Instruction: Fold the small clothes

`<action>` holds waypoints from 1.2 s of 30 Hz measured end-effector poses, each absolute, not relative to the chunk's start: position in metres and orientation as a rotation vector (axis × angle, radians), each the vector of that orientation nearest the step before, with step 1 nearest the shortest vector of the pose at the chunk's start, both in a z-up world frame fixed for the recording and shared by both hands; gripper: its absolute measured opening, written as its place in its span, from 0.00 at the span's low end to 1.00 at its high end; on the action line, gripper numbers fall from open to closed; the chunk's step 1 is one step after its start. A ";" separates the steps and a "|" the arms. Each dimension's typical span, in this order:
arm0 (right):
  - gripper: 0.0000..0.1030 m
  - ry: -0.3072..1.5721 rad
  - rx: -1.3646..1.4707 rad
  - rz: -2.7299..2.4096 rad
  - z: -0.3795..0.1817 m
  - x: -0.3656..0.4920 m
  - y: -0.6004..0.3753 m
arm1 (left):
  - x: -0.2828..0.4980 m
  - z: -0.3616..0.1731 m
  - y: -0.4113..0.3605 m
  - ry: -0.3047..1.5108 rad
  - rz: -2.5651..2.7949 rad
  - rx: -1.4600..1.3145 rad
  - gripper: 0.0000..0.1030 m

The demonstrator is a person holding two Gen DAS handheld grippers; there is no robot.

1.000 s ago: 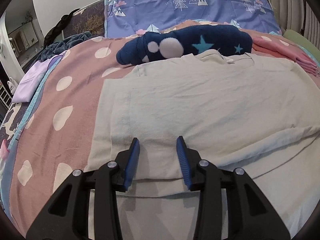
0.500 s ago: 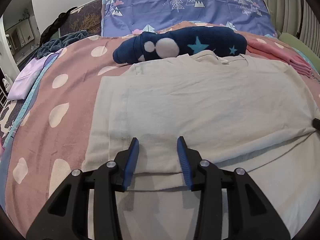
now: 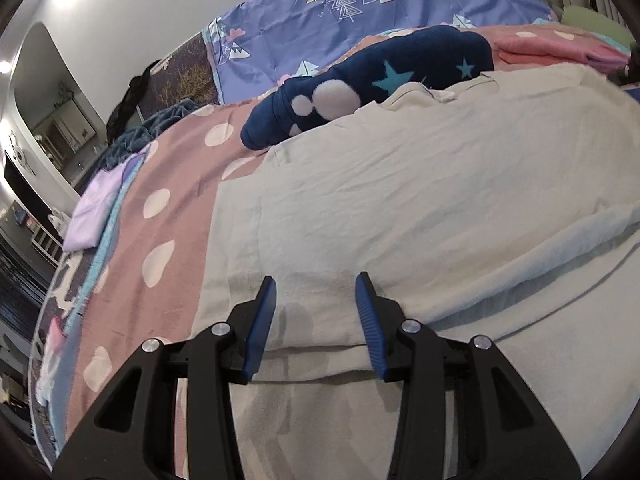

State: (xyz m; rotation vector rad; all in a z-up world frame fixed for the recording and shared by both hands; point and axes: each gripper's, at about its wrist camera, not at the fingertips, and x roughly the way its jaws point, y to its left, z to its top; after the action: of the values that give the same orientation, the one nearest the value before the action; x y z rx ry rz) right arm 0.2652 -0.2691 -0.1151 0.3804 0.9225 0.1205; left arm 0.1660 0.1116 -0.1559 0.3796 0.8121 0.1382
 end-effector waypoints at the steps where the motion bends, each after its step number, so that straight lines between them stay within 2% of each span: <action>1: 0.02 0.927 0.235 0.050 -0.114 0.270 -0.257 | 0.166 -0.155 0.114 0.816 0.127 0.357 0.41; 3: 0.00 0.870 0.147 -0.077 -0.113 0.268 -0.268 | 0.166 -0.154 0.119 0.822 0.109 0.318 0.41; 7: 0.00 0.862 0.272 -0.113 -0.111 0.262 -0.304 | 0.168 -0.154 0.125 0.829 0.091 0.281 0.41; 11: 0.04 0.783 0.196 0.095 -0.082 0.227 -0.264 | 0.169 -0.154 0.130 0.833 0.076 0.249 0.41; 14: 0.06 0.833 -0.031 0.157 -0.090 0.198 -0.217 | 0.170 -0.154 0.133 0.835 0.069 0.226 0.43; 16: 0.14 0.900 -0.187 0.005 -0.127 0.196 -0.217 | 0.171 -0.153 0.135 0.835 0.063 0.215 0.43; 19: 0.12 0.877 -0.057 0.027 -0.137 0.188 -0.241 | 0.171 -0.153 0.139 0.838 0.050 0.188 0.43; 22: 0.10 0.879 -0.076 -0.052 -0.134 0.182 -0.237 | 0.172 -0.153 0.140 0.840 0.043 0.172 0.43; 27: 0.22 0.854 0.040 0.015 -0.115 0.138 -0.246 | 0.157 -0.144 0.150 0.841 -0.016 0.109 0.42; 32: 0.24 0.877 0.195 0.134 -0.107 0.072 -0.285 | 0.105 -0.135 0.182 0.832 -0.067 0.013 0.43; 34: 0.24 0.884 0.255 0.196 -0.107 0.047 -0.294 | 0.078 -0.137 0.194 0.840 -0.075 0.005 0.47; 35: 0.24 0.887 0.274 0.224 -0.107 0.034 -0.297 | 0.065 -0.140 0.199 0.849 -0.075 0.009 0.52; 36: 0.25 0.889 0.281 0.242 -0.107 0.025 -0.298 | 0.056 -0.142 0.202 0.856 -0.077 0.014 0.52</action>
State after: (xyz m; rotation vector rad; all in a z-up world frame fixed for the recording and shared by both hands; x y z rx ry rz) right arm 0.0253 -0.2981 -0.1073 0.2815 0.8891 0.2422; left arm 0.0560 0.2021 -0.1418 0.0141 0.8564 -0.0770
